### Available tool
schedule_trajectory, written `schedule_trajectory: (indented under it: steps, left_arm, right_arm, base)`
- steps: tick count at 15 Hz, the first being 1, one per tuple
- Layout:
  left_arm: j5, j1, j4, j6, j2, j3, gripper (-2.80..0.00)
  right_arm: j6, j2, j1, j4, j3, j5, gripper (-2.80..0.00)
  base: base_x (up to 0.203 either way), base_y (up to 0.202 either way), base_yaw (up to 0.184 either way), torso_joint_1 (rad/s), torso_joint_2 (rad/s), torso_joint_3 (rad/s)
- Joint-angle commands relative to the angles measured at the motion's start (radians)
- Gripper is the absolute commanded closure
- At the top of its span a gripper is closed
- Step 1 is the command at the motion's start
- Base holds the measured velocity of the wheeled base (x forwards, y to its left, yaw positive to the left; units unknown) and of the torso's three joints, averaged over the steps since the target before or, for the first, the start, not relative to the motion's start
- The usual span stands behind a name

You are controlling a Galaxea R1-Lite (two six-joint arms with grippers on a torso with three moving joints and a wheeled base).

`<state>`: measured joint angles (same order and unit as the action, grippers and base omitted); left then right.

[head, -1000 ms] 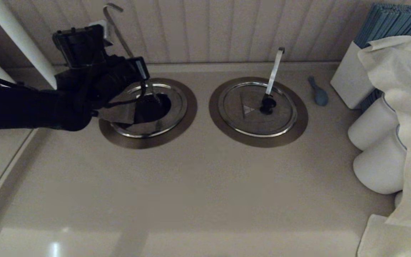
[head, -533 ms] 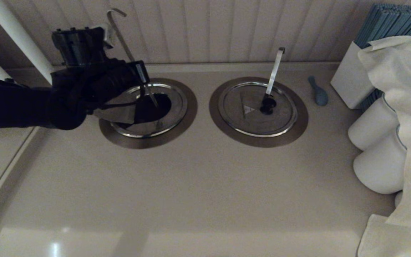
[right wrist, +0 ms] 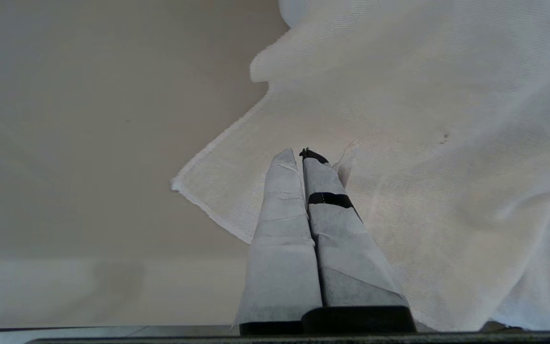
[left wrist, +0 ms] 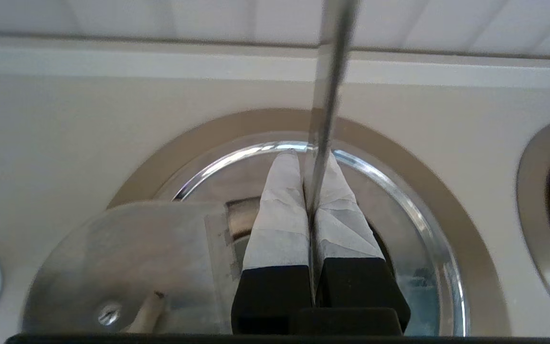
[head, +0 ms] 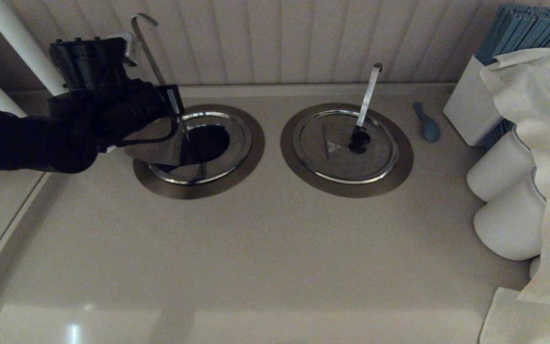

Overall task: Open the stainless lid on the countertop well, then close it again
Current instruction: Stir with a spoon

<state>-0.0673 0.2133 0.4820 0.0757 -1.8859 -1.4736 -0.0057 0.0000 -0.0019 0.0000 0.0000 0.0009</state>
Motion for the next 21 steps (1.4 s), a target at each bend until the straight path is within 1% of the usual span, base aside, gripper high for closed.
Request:
schedule_trajectory:
  steps: [1,4,6,9,12,13,15,16,19,20,21]
  left_arm:
    - [-0.024,-0.008,0.007,-0.017,-0.024,-0.011,0.0]
    - [-0.033,-0.003,0.01,-0.008,-0.045,-0.042,0.0]
    - [-0.052,0.01,0.058,0.042,-0.061,-0.059,0.0]
    - [-0.049,0.051,0.065,0.073,-0.059,-0.056,0.0]
    - [-0.042,0.083,0.059,0.072,-0.043,-0.013,0.0]
    - [-0.025,0.087,0.051,0.071,-0.028,0.001,0.0]
    - [0.026,0.085,-0.011,0.07,0.009,0.018,0.0]
    - [0.042,0.079,-0.031,0.07,0.019,0.019,0.0]
    - [0.044,0.043,-0.039,0.065,0.016,0.019,0.0]
    - [0.044,0.03,-0.041,0.057,0.008,0.018,0.0]
    - [0.042,0.017,-0.04,0.032,-0.001,0.017,0.0]
  right_arm:
    - [0.0,0.0,0.002,0.0,0.0,0.001,0.0]
    - [0.0,0.0,0.0,0.0,0.0,0.001,0.0]
    - [0.0,0.0,0.0,0.0,0.0,0.001,0.0]
    - [0.0,0.0,0.0,0.0,0.0,0.001,0.0]
    - [0.0,0.0,0.001,0.0,0.0,0.001,0.0]
    - [0.0,0.0,0.002,0.0,0.0,0.001,0.0]
    - [0.0,0.0,0.002,0.0,0.0,0.001,0.0]
    - [0.0,0.0,0.002,0.0,0.0,0.001,0.0]
    - [0.0,0.0,0.0,0.0,0.0,0.001,0.0]
    - [0.0,0.0,0.0,0.0,0.0,0.001,0.0]
    - [0.0,0.0,0.002,0.0,0.0,0.001,0.0]
  base:
    - [0.0,0.0,0.0,0.0,0.0,0.0]
    - [0.0,0.0,0.0,0.0,0.0,0.0]
    - [0.0,0.0,0.0,0.0,0.0,0.0]
    - [0.0,0.0,0.0,0.0,0.0,0.0]
    - [0.0,0.0,0.0,0.0,0.0,0.0]
    - [0.0,0.0,0.0,0.0,0.0,0.0]
    - [0.0,0.0,0.0,0.0,0.0,0.0]
    - [0.0,0.0,0.0,0.0,0.0,0.0]
    - [0.0,0.0,0.0,0.0,0.0,0.0]
    - [0.0,0.0,0.0,0.0,0.0,0.0]
    - [0.0,0.0,0.0,0.0,0.0,0.0]
